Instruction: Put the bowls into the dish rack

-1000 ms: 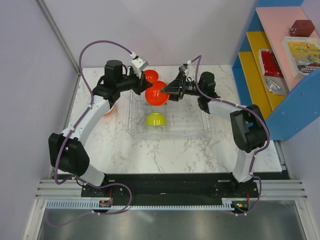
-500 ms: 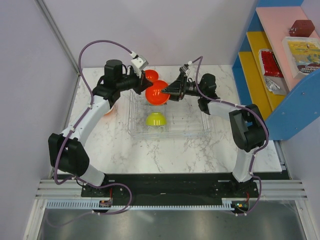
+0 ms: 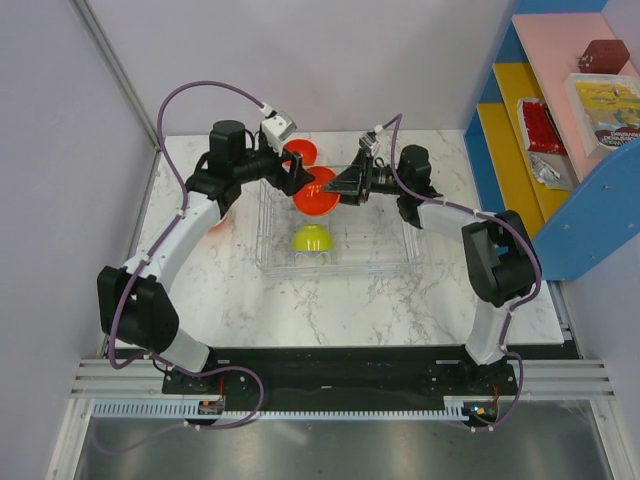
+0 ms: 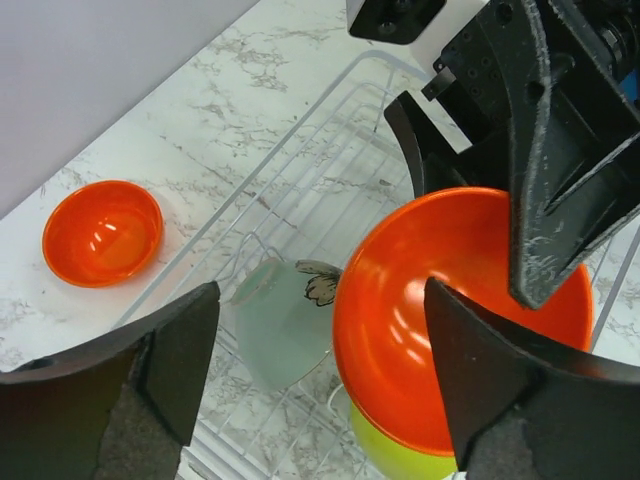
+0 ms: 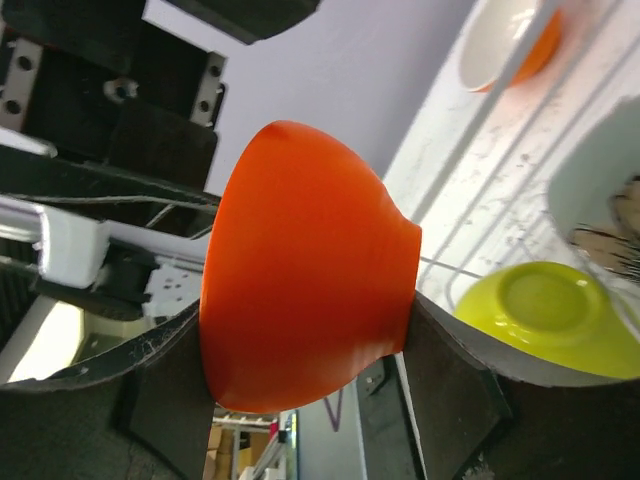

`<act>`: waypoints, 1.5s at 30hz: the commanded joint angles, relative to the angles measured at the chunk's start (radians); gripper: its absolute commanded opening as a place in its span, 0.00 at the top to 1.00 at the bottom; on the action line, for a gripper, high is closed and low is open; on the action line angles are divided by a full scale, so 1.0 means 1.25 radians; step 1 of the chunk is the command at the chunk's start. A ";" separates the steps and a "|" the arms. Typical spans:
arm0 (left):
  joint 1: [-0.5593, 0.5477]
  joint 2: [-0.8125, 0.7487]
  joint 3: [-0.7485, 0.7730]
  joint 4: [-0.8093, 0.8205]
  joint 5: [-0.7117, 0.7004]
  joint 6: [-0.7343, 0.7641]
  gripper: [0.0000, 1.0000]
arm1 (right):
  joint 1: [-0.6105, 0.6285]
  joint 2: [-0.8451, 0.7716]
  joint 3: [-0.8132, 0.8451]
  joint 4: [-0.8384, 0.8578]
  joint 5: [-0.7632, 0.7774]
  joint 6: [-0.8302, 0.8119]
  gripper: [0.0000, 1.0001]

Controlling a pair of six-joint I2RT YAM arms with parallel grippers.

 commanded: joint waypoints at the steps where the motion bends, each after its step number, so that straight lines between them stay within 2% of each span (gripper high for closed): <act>1: 0.028 -0.025 -0.011 0.002 -0.012 -0.001 0.04 | -0.021 -0.085 0.099 -0.371 0.071 -0.380 1.00; 2: 0.038 -0.033 -0.024 0.002 -0.008 -0.001 0.02 | -0.025 -0.093 0.114 -0.506 0.111 -0.423 1.00; 3: 0.051 -0.039 -0.031 0.002 -0.001 -0.003 0.00 | -0.029 -0.102 0.113 -0.521 0.133 -0.441 1.00; 4: 0.080 -0.047 -0.041 0.004 0.012 -0.012 0.00 | -0.038 -0.120 0.130 -0.562 0.159 -0.520 1.00; 7: 0.155 -0.068 -0.076 0.002 0.034 -0.040 0.00 | -0.048 -0.150 0.171 -0.769 0.295 -0.632 1.00; 12: 0.282 -0.089 -0.123 -0.045 0.033 -0.071 0.00 | -0.046 -0.181 0.228 -0.904 0.533 -0.825 1.00; 15: 0.324 -0.109 -0.161 -0.064 0.020 -0.082 0.00 | -0.036 -0.174 0.263 -0.981 0.627 -0.914 1.00; 16: 0.333 -0.112 -0.180 -0.061 0.027 -0.083 0.00 | -0.025 -0.173 0.268 -1.007 0.699 -0.935 1.00; 23: 0.366 -0.101 -0.189 -0.053 0.054 -0.109 0.00 | 0.056 -0.138 0.257 -1.029 1.015 -1.106 1.00; 35: 0.343 -0.014 -0.084 -0.071 0.034 -0.115 0.00 | 0.132 0.003 0.289 -1.025 1.282 -1.228 1.00; 41: 0.289 0.134 0.065 -0.110 -0.058 -0.069 0.00 | 0.163 0.079 0.338 -1.020 1.353 -1.266 1.00; 45: 0.275 0.227 0.194 -0.144 -0.075 -0.064 0.00 | 0.180 0.117 0.357 -1.003 1.401 -1.291 1.00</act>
